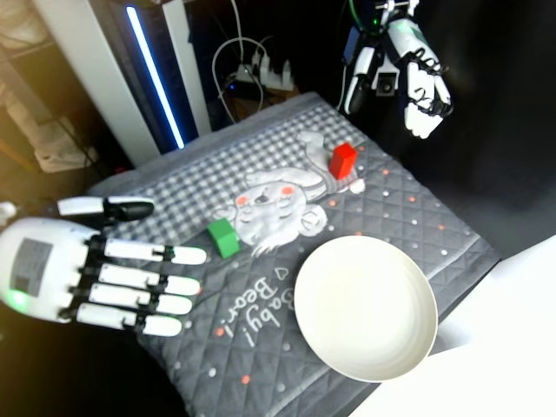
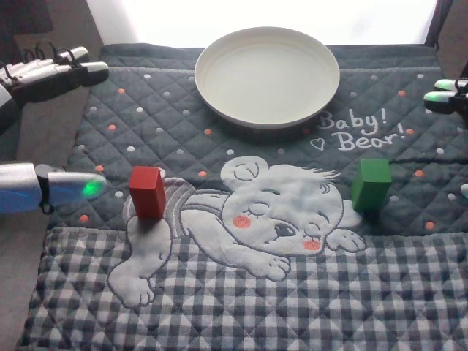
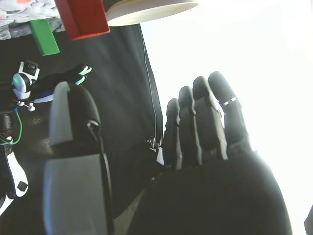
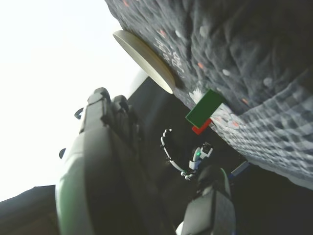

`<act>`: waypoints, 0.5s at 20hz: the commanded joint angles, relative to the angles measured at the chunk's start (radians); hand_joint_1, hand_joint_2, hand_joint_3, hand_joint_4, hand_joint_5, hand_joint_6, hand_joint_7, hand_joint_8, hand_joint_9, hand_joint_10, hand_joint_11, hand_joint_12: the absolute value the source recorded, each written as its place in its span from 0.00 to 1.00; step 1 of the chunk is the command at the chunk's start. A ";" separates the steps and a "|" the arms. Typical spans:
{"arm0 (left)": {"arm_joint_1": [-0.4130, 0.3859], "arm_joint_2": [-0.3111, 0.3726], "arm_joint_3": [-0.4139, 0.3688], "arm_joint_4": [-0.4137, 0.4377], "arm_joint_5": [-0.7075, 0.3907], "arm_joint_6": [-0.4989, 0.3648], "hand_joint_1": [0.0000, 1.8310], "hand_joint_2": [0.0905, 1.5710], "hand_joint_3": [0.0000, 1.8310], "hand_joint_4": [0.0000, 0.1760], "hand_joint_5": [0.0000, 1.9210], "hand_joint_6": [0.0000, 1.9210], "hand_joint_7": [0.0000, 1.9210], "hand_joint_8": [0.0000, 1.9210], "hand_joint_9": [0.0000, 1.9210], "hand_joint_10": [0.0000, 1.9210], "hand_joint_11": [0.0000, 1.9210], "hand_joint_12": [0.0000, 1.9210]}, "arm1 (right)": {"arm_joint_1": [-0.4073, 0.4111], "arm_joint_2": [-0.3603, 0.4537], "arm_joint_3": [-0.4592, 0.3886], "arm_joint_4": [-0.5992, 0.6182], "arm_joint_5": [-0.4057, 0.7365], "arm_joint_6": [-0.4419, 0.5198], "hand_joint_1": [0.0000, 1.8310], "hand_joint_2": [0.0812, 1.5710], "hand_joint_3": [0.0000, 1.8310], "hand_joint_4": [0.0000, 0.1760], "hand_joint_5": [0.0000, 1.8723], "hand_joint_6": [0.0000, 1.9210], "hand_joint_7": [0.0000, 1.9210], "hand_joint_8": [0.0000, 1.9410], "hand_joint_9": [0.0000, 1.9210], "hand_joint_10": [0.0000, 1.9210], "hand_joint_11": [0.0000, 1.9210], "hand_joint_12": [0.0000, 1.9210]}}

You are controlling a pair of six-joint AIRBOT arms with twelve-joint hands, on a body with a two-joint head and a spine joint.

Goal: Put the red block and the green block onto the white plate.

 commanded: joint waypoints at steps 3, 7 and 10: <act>-0.010 0.004 0.006 -0.007 -0.114 -0.002 0.41 0.60 0.00 0.00 0.15 0.00 0.06 0.00 0.06 0.01 0.00 0.32 | 0.008 0.001 0.016 0.031 0.115 0.004 0.54 0.71 0.00 0.00 0.16 0.00 0.12 0.00 0.11 0.00 0.00 0.31; -0.098 -0.055 0.054 0.056 -0.039 -0.008 0.40 0.60 0.00 0.00 0.15 0.00 0.06 0.00 0.05 0.00 0.00 0.28 | 0.009 -0.024 0.048 0.010 0.124 0.034 0.55 0.67 0.00 0.22 0.16 0.00 0.13 0.00 0.09 0.00 0.00 0.18; -0.161 -0.099 0.090 0.118 0.021 -0.027 0.42 0.57 0.00 0.00 0.16 0.00 0.08 0.00 0.06 0.00 0.00 0.30 | 0.014 -0.026 0.057 -0.003 0.133 0.046 0.59 0.64 0.00 0.30 0.14 0.00 0.11 0.00 0.09 0.00 0.04 0.15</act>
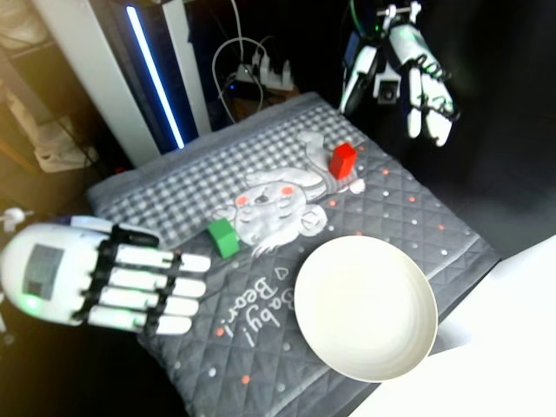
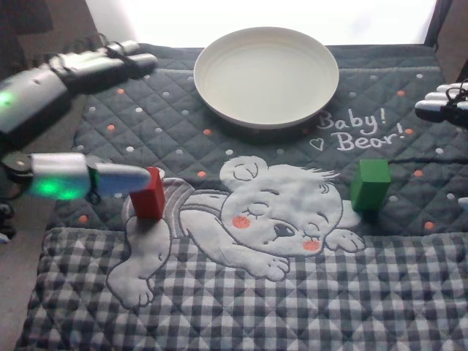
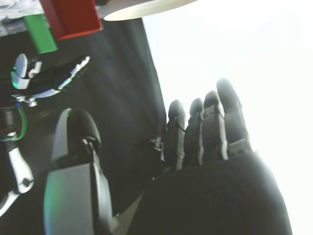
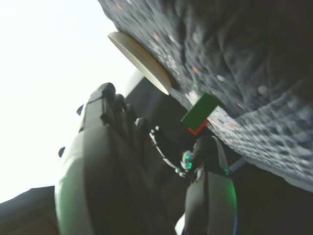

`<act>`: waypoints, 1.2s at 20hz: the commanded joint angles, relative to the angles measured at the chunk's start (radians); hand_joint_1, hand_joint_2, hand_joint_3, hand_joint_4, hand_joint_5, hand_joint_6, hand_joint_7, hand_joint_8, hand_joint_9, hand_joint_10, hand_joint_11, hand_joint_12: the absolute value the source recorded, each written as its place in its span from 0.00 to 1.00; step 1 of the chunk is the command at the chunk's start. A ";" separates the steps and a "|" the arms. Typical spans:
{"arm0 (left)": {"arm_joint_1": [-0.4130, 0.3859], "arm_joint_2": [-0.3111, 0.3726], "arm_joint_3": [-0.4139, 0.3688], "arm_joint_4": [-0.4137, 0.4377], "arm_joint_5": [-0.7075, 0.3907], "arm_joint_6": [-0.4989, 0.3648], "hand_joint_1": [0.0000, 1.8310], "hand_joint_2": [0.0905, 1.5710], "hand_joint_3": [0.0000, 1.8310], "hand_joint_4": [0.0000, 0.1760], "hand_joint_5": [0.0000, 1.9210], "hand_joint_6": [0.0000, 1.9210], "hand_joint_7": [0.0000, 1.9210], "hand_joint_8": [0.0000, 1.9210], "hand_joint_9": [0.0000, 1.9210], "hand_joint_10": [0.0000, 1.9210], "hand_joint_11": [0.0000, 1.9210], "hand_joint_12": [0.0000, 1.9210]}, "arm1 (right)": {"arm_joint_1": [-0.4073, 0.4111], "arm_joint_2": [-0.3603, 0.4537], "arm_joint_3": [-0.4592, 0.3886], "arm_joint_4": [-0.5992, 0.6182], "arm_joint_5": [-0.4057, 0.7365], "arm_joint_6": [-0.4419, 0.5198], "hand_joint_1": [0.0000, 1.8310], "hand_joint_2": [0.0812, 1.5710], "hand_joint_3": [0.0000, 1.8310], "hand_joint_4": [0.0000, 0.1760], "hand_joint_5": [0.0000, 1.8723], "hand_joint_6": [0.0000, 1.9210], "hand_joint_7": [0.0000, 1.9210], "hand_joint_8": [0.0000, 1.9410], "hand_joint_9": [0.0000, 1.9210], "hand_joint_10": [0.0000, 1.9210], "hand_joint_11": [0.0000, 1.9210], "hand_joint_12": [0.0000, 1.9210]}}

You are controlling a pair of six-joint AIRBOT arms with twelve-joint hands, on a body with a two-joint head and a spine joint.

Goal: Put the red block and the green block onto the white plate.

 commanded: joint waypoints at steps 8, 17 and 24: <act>-0.037 0.010 0.008 0.026 -0.077 -0.027 0.44 0.50 0.00 0.24 0.14 0.00 0.08 0.00 0.07 0.00 0.00 0.32 | 0.181 -0.021 0.020 -0.120 0.053 0.012 0.52 0.61 0.00 0.94 0.15 0.00 0.10 0.00 0.05 0.00 0.00 0.33; -0.072 -0.019 0.039 0.113 0.119 -0.030 0.48 0.52 0.00 0.00 0.16 0.00 0.17 0.01 0.13 0.01 0.00 0.36 | 0.269 -0.124 0.084 -0.229 -0.068 0.067 0.54 0.55 0.00 0.99 0.15 0.00 0.07 0.00 0.04 0.00 0.04 0.06; -0.105 -0.054 0.078 0.168 0.236 -0.032 0.47 0.51 0.00 0.18 0.21 0.00 0.14 0.00 0.09 0.00 0.00 0.25 | 0.270 -0.151 0.110 -0.229 -0.119 0.068 0.57 0.56 0.00 0.60 0.25 0.00 0.23 0.00 0.24 0.00 0.11 0.41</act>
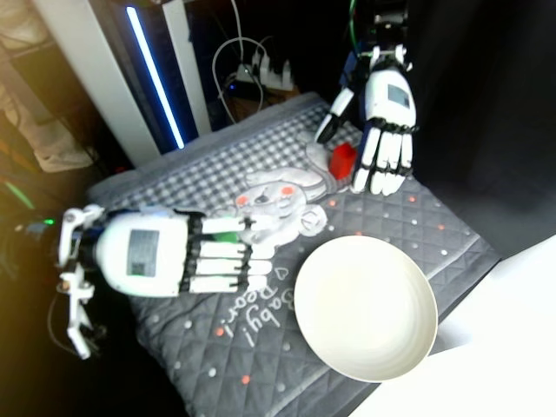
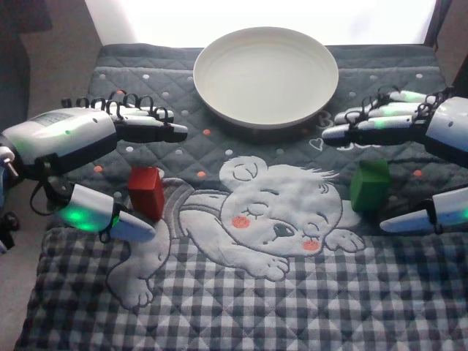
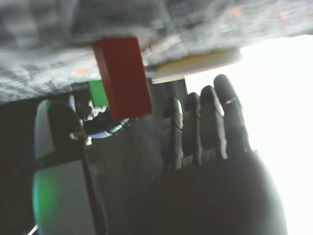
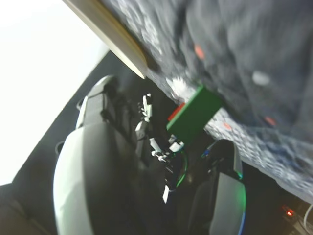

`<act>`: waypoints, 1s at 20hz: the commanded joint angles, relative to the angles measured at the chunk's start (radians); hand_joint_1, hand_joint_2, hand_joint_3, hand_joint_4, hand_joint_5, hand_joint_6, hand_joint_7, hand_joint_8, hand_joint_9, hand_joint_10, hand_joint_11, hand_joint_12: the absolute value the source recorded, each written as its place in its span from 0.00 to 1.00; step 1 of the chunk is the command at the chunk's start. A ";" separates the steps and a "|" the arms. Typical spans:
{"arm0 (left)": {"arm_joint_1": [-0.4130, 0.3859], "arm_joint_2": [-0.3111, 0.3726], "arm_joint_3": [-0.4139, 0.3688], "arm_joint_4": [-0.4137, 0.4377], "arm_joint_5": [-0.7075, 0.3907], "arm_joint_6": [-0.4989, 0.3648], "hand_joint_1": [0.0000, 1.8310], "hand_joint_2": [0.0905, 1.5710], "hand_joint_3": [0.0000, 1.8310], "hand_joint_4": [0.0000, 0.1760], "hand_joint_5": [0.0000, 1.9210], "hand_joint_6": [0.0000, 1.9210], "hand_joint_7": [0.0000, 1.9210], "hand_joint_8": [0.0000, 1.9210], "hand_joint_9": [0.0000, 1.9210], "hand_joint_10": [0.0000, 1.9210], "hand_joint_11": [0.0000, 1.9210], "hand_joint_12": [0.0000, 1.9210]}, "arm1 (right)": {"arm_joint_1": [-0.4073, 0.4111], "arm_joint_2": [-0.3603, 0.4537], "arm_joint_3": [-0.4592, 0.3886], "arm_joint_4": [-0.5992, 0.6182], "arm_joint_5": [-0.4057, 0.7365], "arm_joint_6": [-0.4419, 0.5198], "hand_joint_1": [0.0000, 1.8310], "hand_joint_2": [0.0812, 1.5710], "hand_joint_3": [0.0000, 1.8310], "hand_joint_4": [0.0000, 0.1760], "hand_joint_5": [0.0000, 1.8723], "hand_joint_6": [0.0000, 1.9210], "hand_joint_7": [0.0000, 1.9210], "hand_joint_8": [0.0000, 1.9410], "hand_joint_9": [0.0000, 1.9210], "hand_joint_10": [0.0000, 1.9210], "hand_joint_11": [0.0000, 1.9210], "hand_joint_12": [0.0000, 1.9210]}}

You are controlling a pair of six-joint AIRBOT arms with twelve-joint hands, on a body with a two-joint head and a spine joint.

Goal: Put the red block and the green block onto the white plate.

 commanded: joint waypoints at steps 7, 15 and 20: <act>-0.013 0.003 0.007 -0.018 -0.102 -0.003 0.49 0.56 0.00 0.06 0.24 0.00 0.23 0.00 0.18 0.01 0.00 0.38 | 0.012 -0.007 0.008 0.036 0.105 0.005 0.58 0.58 0.00 0.12 0.42 0.00 0.44 0.01 0.45 0.02 0.23 0.60; -0.013 -0.001 0.007 -0.020 -0.097 -0.003 0.54 0.62 0.00 0.00 0.42 0.00 0.45 0.00 0.36 0.01 0.02 0.58 | 0.012 -0.011 0.009 0.036 0.105 0.005 0.64 0.60 0.00 0.00 0.50 0.00 0.51 0.00 0.55 0.02 0.34 0.61; -0.011 -0.009 0.006 -0.022 -0.108 -0.012 0.69 0.65 0.00 0.00 0.63 0.20 0.58 0.48 0.50 0.26 0.18 0.78 | 0.012 -0.012 0.009 0.036 0.104 0.005 0.67 0.67 0.00 0.08 0.59 0.37 0.53 0.50 0.60 0.04 0.30 0.67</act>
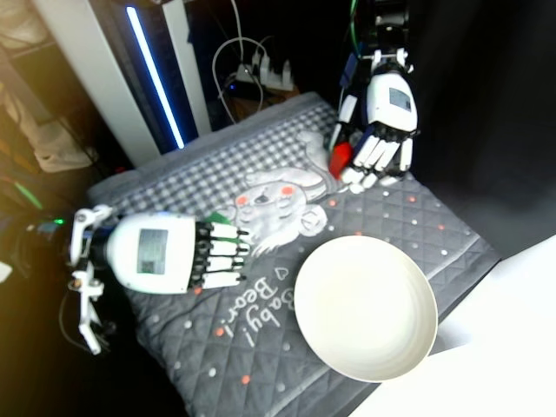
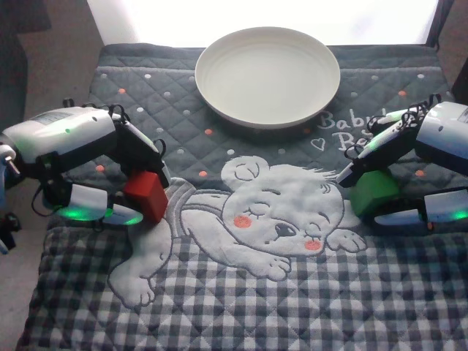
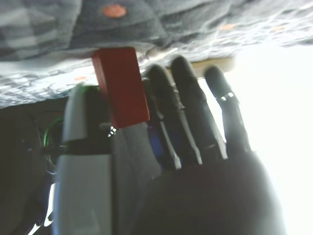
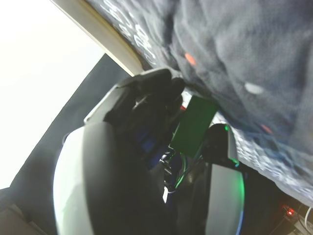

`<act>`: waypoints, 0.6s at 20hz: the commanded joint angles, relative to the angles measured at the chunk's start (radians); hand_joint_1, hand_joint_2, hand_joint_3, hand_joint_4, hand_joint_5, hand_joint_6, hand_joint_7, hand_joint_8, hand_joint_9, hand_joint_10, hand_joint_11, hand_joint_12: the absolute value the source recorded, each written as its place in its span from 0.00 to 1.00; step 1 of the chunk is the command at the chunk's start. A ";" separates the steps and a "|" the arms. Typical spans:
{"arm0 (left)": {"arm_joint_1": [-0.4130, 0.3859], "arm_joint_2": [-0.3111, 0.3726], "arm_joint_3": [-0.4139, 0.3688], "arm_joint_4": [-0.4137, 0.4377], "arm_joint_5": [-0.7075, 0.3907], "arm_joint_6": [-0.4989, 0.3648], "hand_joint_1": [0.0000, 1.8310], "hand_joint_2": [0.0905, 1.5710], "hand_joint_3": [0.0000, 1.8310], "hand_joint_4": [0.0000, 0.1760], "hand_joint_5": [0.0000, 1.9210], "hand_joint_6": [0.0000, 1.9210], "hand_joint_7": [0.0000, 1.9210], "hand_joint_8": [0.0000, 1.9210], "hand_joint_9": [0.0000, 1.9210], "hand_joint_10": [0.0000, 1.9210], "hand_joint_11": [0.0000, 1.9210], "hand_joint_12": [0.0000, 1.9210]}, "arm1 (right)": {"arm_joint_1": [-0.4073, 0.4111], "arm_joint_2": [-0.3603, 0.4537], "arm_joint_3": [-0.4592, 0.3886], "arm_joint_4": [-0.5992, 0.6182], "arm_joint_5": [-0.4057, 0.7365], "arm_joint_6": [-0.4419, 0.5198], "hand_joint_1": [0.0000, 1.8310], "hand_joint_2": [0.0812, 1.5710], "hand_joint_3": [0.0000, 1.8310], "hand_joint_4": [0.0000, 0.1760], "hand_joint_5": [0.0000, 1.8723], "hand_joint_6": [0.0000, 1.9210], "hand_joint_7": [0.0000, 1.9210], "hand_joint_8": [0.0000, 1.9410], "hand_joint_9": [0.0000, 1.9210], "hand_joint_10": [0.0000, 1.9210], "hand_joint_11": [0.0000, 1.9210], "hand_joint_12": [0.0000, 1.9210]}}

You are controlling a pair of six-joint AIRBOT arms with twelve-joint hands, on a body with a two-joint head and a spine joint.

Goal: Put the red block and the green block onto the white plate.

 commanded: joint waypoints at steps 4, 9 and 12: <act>0.000 -0.002 0.002 -0.027 -0.126 -0.007 0.65 0.64 0.00 0.00 0.61 0.34 0.67 0.12 0.46 0.47 0.16 0.82 | 0.009 0.006 0.002 0.036 0.104 0.005 0.68 0.67 0.00 0.11 0.60 0.39 0.53 0.47 0.60 0.05 0.28 0.69; -0.012 -0.024 0.021 -0.046 -0.173 -0.011 0.66 0.62 0.00 0.00 0.66 0.25 0.47 0.85 0.42 0.99 0.38 1.00 | 0.010 0.005 0.010 0.047 0.114 0.006 0.69 0.65 0.00 0.00 0.67 0.31 0.52 0.45 0.54 0.04 0.11 0.77; -0.099 -0.070 0.060 -0.042 -0.209 -0.010 0.69 0.65 0.00 0.00 0.65 0.15 0.52 0.66 0.48 0.71 0.36 0.93 | 0.064 0.004 0.029 0.065 0.134 0.009 0.70 0.66 0.00 0.00 0.68 0.08 0.57 0.55 0.58 0.76 0.51 0.94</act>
